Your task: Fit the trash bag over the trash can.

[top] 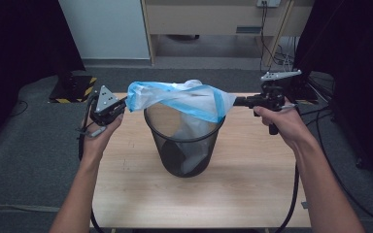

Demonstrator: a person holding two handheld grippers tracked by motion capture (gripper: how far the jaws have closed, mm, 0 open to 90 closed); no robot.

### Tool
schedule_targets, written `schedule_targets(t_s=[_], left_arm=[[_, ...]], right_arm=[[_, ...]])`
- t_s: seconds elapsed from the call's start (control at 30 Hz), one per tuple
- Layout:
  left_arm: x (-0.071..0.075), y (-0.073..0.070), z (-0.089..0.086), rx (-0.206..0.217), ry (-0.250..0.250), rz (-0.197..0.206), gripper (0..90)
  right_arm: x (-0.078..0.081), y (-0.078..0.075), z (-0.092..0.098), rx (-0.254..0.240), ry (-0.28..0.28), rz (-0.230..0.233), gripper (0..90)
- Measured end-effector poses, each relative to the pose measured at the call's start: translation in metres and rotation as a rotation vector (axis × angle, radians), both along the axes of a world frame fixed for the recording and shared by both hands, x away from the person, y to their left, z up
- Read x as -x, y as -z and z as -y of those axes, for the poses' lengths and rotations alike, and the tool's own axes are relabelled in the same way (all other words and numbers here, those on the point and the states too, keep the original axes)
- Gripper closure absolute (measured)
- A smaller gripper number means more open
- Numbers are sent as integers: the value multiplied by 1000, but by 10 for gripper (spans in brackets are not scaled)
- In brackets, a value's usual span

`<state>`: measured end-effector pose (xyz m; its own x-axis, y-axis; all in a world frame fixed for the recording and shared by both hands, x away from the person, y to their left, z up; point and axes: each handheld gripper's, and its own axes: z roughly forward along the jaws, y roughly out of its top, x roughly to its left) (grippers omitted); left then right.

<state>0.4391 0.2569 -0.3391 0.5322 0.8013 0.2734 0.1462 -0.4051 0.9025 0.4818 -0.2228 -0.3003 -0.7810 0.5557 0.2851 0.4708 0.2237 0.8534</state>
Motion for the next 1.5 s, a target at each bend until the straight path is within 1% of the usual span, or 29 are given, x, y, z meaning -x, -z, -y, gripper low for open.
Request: schedule_targets(t_s=[0.23,0.4,0.53,0.63,0.73,0.8,0.87,0.9,0.97,1.0,1.03,1.17,1.2,1.27,1.3,1.33,1.37,1.4,1.5], left_arm=[[20,-4,-3,24,32,21,900],[32,-4,-4,13,51,26,900],[39,-5,-6,15,58,29,900],[42,-5,-7,27,65,29,900],[42,-4,-5,29,59,22,900],[40,-2,-4,27,58,17,900],[39,0,-2,26,57,11,900],[38,0,-1,24,54,9,900],[36,1,1,19,52,6,900],[36,1,1,18,50,5,900],[35,1,1,18,47,6,900],[34,1,2,18,43,5,900],[34,1,2,18,43,4,900],[34,1,2,14,42,4,900],[34,2,2,13,42,3,900],[34,2,2,16,41,4,900],[34,2,2,16,41,4,900],[34,2,3,15,41,5,900],[35,2,3,12,40,7,900]], right_arm=[[-18,0,-3,14,92,-9,900],[-34,4,-11,16,137,-28,900],[-48,6,-21,30,156,-39,900],[-59,7,-30,37,164,-49,900],[-63,10,-35,47,156,-64,900],[-61,12,-34,49,143,-63,845],[-55,14,-28,30,134,-55,751],[-54,15,-25,28,137,-47,718],[-50,16,-17,16,145,-45,643],[-48,16,-13,6,146,-42,630],[-45,17,-7,-18,144,-34,614],[-35,18,10,-26,153,-27,616],[-32,16,12,-33,153,-14,623],[-27,13,14,-58,147,-2,627],[-22,10,13,-46,144,18,626],[-19,9,13,-51,141,18,623],[-14,6,11,-57,127,32,615],[-10,5,10,-52,122,39,610],[3,-1,4,-44,99,70,564]])
